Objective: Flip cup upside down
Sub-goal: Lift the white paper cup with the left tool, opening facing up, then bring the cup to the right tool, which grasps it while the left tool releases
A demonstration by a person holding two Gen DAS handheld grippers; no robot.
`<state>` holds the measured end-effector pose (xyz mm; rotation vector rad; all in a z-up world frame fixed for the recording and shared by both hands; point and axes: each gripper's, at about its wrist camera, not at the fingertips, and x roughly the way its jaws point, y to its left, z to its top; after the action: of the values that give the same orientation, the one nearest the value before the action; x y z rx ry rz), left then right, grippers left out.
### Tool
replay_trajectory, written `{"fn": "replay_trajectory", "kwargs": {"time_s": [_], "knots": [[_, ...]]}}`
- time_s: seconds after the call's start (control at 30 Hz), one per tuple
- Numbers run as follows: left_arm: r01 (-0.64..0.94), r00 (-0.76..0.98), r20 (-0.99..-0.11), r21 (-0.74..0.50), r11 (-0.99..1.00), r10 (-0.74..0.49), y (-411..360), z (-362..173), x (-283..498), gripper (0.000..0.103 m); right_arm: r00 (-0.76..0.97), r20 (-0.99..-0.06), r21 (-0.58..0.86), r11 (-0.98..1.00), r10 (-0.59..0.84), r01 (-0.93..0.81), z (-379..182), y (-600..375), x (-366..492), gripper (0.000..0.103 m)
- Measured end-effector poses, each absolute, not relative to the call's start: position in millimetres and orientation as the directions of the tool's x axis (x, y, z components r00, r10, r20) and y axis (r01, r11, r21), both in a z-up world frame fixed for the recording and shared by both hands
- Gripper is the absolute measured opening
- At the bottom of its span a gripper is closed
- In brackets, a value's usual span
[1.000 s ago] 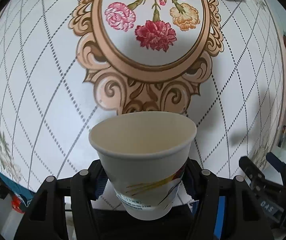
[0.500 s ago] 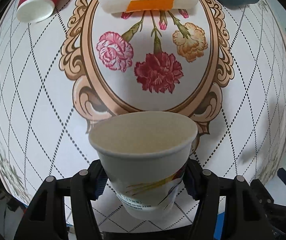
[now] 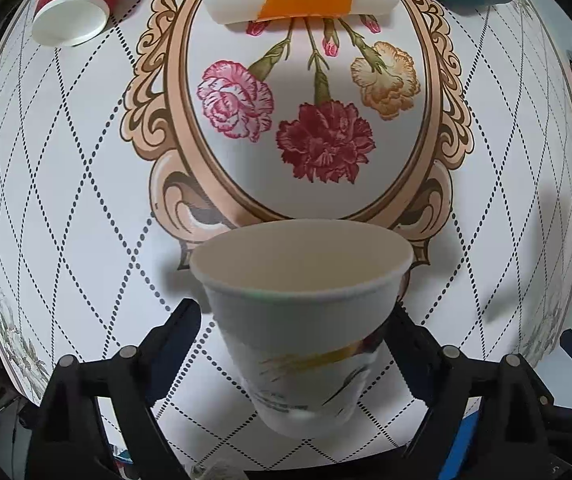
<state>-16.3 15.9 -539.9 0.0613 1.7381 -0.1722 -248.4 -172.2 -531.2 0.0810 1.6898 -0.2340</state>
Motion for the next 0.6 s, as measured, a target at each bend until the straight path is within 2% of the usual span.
{"fn": "replay_trajectory", "kwargs": {"time_s": [0.43,0.6], "knots": [[0.127,-0.111,-0.986,-0.137,0.982,-0.123,55,-491,-23,0.092,-0.107,-0.992,-0.089,0.974,-0.068,0.208,-516,-162,-258,0.103],[0.099,-0.052,-0.988,-0.153,0.983,-0.148,87,-459,-32,0.092,-0.071,-0.997,-0.02,0.976,-0.005,0.218,-496,-154,-259,0.103]]}}
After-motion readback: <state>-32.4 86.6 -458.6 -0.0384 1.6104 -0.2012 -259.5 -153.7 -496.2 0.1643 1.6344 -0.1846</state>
